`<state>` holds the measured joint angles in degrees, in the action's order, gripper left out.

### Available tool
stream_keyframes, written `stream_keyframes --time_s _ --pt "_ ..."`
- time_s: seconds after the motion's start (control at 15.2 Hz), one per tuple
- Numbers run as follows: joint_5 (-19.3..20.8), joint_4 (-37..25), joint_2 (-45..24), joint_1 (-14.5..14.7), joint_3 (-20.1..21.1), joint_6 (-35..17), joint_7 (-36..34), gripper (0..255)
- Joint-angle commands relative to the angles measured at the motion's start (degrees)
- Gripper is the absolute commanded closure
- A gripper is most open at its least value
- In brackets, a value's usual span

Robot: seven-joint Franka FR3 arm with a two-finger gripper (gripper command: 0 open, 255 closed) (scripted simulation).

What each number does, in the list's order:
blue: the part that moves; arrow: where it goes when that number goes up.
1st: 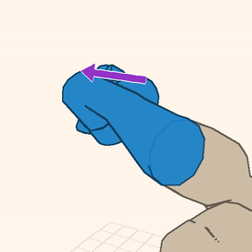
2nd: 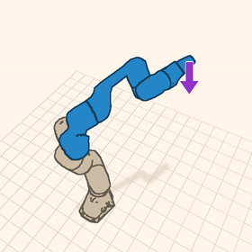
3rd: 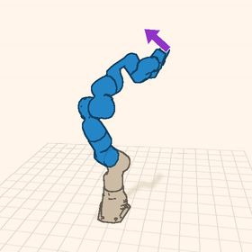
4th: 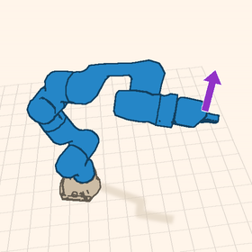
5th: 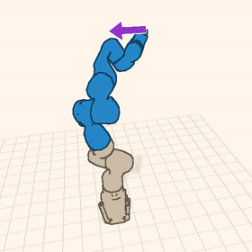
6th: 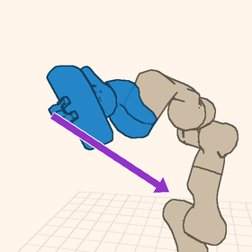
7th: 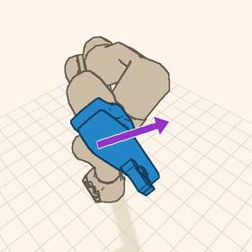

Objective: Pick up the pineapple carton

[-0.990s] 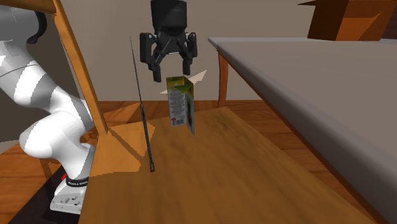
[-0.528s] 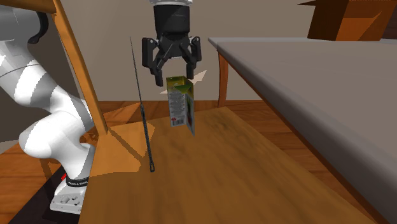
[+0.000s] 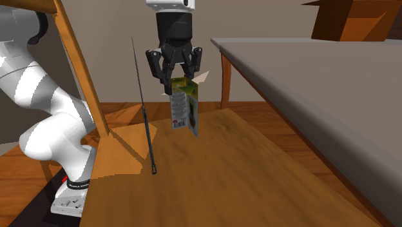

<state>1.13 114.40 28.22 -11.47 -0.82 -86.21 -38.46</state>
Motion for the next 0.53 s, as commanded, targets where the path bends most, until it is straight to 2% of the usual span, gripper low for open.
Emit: stream_keyframes --time_s 0.0,0.26,0.46 --pt "0.0 0.1 0.0 0.0 0.0 0.0 0.0 255" --pt "0.0 0.1 -0.1 0.0 0.0 0.0 0.1 255" --pt "0.0 -2.9 -0.9 0.0 0.0 2.2 0.1 255"
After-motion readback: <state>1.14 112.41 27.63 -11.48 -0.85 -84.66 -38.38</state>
